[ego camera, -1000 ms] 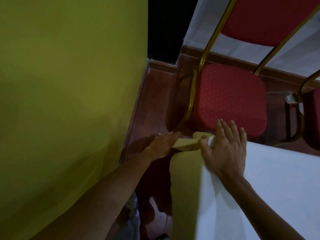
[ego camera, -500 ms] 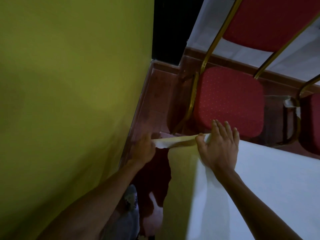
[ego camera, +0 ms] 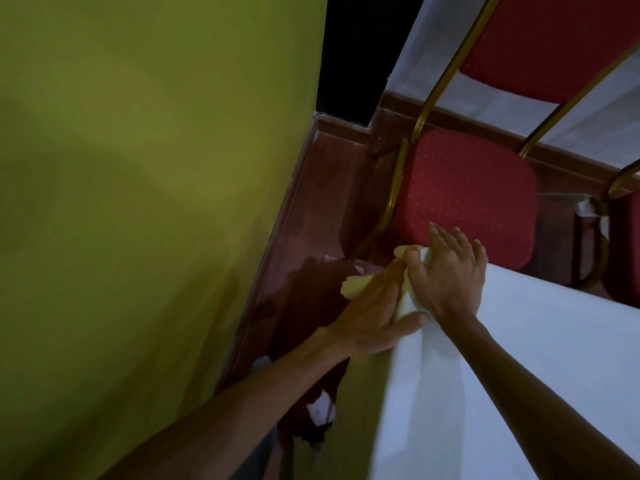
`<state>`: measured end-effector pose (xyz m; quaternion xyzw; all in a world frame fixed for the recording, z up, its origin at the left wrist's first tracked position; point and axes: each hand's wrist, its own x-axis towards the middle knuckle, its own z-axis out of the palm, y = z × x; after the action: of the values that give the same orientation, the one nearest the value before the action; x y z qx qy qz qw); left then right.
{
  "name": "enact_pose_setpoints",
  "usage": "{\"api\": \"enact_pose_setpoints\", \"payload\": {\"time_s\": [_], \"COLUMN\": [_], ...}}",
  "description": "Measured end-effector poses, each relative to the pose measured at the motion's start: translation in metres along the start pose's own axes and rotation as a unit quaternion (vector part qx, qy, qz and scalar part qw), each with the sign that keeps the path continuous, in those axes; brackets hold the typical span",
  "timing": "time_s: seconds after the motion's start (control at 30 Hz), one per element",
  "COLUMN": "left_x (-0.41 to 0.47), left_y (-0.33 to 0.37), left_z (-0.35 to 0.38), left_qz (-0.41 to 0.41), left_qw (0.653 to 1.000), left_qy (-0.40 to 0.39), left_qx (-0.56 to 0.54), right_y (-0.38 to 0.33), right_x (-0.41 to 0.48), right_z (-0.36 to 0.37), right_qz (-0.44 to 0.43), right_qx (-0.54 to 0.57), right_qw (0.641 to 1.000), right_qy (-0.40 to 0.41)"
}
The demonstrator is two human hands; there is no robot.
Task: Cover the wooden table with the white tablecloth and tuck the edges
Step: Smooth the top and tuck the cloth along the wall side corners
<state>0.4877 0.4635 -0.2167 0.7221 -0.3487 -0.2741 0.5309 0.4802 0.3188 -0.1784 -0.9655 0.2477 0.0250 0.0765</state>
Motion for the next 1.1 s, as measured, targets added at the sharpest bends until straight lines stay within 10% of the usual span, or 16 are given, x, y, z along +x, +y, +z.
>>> {"api": "enact_pose_setpoints", "payload": {"time_s": [0.73, 0.93, 1.1], "left_x": [0.008, 0.006, 0.004], "left_y": [0.025, 0.027, 0.031], "left_z": [0.016, 0.014, 0.015], "left_qz": [0.003, -0.022, -0.046], "left_qw": [0.899, 0.875, 0.875], "left_qy": [0.032, 0.028, 0.027], "left_qx": [0.436, 0.483, 0.482], "right_y": [0.112, 0.108, 0.147], "right_x": [-0.032, -0.062, -0.041], "right_z": [-0.011, -0.015, -0.025], "right_qz": [-0.132, -0.388, -0.256], "right_qx": [-0.02, -0.029, -0.008], "right_qw": [0.989, 0.916, 0.963], "right_qy": [-0.054, -0.101, -0.082]}}
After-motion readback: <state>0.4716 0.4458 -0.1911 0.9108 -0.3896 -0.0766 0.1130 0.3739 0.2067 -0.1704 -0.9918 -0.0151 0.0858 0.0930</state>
